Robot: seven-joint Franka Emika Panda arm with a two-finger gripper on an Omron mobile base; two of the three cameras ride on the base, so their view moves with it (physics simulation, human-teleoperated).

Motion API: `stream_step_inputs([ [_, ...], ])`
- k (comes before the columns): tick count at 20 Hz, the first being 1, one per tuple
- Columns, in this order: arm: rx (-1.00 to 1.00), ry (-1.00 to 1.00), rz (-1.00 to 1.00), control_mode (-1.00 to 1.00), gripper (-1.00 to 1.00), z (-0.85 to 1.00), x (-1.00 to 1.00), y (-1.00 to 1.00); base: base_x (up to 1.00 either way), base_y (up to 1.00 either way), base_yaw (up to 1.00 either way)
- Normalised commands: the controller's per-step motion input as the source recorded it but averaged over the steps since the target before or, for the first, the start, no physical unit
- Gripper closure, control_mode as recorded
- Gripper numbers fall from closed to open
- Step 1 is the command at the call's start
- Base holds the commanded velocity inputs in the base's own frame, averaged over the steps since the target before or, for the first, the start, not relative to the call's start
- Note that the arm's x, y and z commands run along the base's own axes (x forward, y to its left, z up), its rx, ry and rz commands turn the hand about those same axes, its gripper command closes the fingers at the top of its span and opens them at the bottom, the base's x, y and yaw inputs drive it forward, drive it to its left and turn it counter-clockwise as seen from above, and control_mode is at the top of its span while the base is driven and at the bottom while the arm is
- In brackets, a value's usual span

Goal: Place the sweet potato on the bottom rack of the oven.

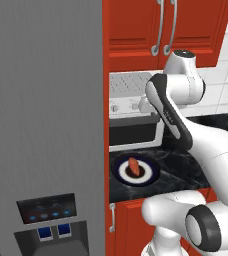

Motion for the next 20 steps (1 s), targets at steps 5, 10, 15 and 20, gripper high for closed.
stream_step_inputs([
  [5,0.0,0.11,-0.01,-1.0,-1.0,-0.48,-0.03,0.37,0.0,0.0,0.0],
  [10,0.06,0.03,-0.04,-1.0,-1.0,-0.99,-0.07,0.32,0.0,0.0,0.0],
  [15,0.05,-0.01,-0.07,-1.0,-1.0,-0.96,0.03,0.01,0.0,0.0,0.0],
  [20,-0.01,0.05,0.0,-1.0,-1.0,-0.47,0.26,-0.07,0.0,0.0,0.0],
])
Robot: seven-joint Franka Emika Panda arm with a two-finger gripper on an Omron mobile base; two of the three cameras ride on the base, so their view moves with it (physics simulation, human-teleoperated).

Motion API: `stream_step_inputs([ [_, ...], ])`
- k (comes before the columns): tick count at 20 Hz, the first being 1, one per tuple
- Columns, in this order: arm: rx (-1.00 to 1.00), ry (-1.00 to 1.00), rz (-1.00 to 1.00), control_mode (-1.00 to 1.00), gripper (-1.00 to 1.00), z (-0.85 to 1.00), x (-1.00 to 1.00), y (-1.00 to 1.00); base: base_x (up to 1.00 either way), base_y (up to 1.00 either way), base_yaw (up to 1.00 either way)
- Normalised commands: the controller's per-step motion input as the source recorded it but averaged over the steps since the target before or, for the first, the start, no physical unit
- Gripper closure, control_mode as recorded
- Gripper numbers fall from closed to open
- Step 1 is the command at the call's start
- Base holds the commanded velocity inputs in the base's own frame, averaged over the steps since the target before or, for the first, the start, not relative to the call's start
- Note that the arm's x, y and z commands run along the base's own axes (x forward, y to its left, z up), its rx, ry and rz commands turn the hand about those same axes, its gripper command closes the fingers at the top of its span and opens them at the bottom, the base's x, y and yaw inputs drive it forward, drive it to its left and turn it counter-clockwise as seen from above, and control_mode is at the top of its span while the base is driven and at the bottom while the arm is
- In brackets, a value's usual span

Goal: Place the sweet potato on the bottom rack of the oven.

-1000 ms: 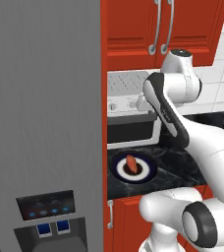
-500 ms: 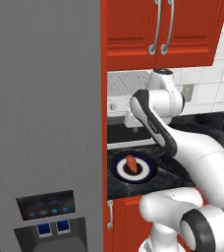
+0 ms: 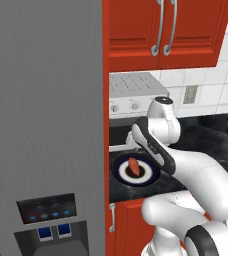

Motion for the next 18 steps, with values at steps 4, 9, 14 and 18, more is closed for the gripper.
stream_step_inputs([
  [4,0.02,-0.04,0.0,-1.0,-1.0,-0.68,0.37,0.1,0.0,0.0,0.0],
  [9,0.0,0.0,0.0,-1.0,-1.0,-0.89,0.13,0.21,0.0,0.0,0.0],
  [14,-0.01,0.03,0.0,-1.0,-1.0,-0.44,0.01,0.0,0.0,0.0,0.0],
  [18,-0.03,0.01,0.0,-1.0,-1.0,-0.25,0.07,0.0,0.0,0.0,0.0],
])
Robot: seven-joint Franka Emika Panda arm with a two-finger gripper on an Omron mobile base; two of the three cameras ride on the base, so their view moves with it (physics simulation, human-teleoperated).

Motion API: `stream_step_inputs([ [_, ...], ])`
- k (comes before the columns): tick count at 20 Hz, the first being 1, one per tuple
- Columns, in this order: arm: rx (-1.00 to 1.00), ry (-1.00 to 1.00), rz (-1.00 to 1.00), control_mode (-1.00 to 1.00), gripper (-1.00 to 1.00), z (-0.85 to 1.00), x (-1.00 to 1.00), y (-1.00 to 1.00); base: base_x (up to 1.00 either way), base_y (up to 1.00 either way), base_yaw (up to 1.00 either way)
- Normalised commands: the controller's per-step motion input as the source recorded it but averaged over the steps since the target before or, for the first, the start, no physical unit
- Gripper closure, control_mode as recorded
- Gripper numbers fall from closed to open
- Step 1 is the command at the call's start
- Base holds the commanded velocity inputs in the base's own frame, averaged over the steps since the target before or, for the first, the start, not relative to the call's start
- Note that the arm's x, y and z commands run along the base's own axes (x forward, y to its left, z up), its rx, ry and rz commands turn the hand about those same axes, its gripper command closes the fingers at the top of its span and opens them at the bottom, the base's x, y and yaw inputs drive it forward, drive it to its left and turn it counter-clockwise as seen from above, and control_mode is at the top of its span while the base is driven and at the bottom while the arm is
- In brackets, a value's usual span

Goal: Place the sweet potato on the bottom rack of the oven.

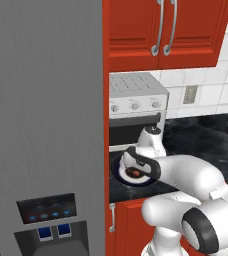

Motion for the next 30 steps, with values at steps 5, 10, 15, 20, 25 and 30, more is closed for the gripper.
stream_step_inputs([
  [5,-0.04,0.0,0.0,-1.0,-1.0,-0.22,0.09,0.0,0.0,0.0,0.0],
  [10,-0.01,0.0,0.0,-1.0,-1.0,-0.16,0.17,0.0,0.0,0.0,0.0],
  [15,0.0,0.0,0.0,-1.0,-1.0,-0.26,0.11,0.0,0.0,0.0,0.0],
  [20,0.0,0.0,0.0,-1.0,1.0,-0.08,0.0,0.0,0.0,0.0,0.0],
  [25,0.0,0.0,0.0,-1.0,1.0,-0.02,0.0,0.0,0.0,0.0,0.0],
  [30,0.0,0.0,0.0,-1.0,1.0,0.0,0.0,0.0,0.0,0.0,0.0],
])
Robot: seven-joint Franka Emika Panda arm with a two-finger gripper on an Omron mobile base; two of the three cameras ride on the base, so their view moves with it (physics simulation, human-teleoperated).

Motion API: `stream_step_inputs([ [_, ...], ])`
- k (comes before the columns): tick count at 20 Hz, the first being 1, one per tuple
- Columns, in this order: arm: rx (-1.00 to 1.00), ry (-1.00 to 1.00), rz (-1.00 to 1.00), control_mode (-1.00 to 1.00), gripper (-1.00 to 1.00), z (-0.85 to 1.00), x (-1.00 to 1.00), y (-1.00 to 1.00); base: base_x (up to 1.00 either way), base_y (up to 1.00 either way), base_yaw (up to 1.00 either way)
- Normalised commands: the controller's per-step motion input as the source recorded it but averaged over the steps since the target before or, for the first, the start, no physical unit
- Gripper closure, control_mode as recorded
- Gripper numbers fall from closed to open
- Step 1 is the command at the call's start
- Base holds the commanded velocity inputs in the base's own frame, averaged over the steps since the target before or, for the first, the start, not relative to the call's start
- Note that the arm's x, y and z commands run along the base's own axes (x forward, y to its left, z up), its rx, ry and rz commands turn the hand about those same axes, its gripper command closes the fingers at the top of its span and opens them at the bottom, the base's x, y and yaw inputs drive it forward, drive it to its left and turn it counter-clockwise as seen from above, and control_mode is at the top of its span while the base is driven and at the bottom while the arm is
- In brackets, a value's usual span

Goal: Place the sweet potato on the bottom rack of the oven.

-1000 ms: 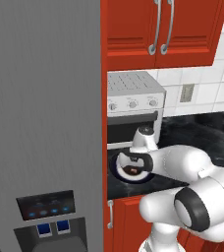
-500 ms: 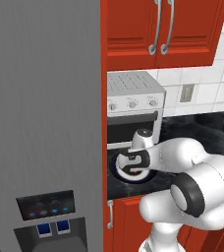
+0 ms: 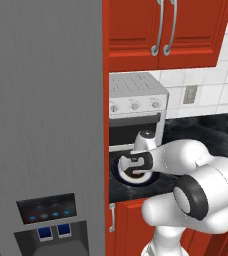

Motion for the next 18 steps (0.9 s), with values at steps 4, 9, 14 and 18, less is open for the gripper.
stream_step_inputs([
  [4,0.0,-0.01,0.0,-1.0,1.0,0.05,-0.02,-0.01,0.0,0.0,0.0],
  [9,0.04,-0.03,-0.02,-1.0,1.0,0.81,-0.29,-0.15,0.0,0.0,0.0],
  [14,0.08,0.0,-0.05,-1.0,1.0,1.0,-0.78,-0.31,0.0,0.0,0.0],
  [18,0.01,-0.04,-0.08,-1.0,1.0,1.0,-0.99,-0.31,0.0,0.0,0.0],
])
